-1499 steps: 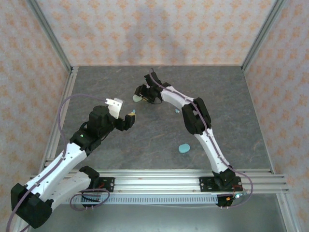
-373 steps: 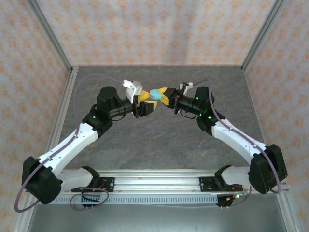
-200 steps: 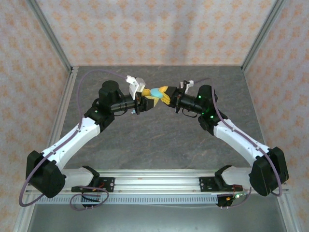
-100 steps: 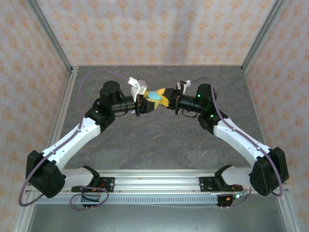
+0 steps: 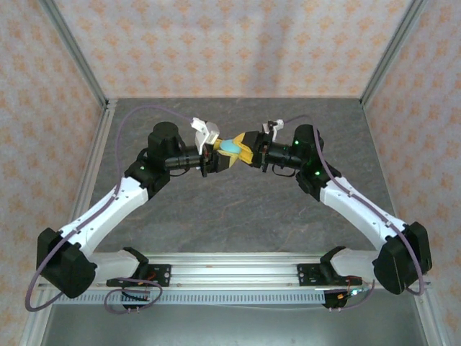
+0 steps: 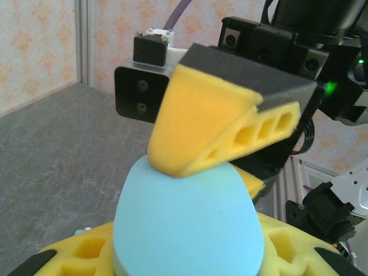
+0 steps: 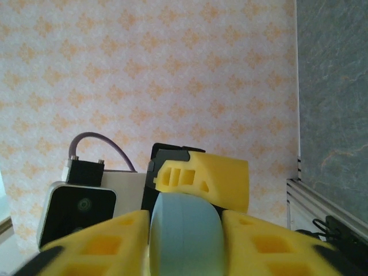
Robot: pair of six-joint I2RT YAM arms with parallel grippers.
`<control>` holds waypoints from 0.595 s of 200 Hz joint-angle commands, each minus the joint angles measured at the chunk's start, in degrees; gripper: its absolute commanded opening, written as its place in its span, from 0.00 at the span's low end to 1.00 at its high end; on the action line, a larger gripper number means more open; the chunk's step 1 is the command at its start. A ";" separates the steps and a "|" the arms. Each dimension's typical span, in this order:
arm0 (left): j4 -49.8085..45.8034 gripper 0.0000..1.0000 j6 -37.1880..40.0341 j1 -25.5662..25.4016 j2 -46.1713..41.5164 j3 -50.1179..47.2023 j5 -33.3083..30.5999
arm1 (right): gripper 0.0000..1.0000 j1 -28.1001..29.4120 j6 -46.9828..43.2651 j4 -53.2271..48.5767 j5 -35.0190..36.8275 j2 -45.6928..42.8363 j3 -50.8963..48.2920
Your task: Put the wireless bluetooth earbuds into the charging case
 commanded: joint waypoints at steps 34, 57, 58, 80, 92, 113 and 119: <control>-2.95 0.16 2.99 -0.13 -6.26 -1.68 1.59 | 0.56 -0.35 -25.77 -13.22 1.14 -8.36 5.28; -4.78 0.16 3.62 -0.13 -8.99 -3.50 1.82 | 0.59 1.35 -45.37 -31.07 10.08 -12.47 8.44; -4.86 0.16 3.63 -0.13 -9.13 -3.56 1.84 | 0.59 1.45 -45.97 -31.52 10.38 -12.60 8.49; -7.28 0.17 4.11 -0.12 -11.59 -4.82 2.11 | 0.62 4.23 -55.26 -37.40 13.70 -13.80 9.33; -8.00 0.17 4.07 -0.13 -12.95 -5.62 2.20 | 0.64 5.97 -57.68 -37.62 13.77 -13.68 9.01; -7.27 0.18 2.79 -0.22 -14.98 -7.95 1.94 | 0.65 8.60 -60.47 -36.80 12.95 -12.45 8.80; -6.79 0.18 2.44 -0.18 -15.41 -8.61 1.89 | 0.65 9.24 -60.99 -36.61 12.80 -12.05 8.89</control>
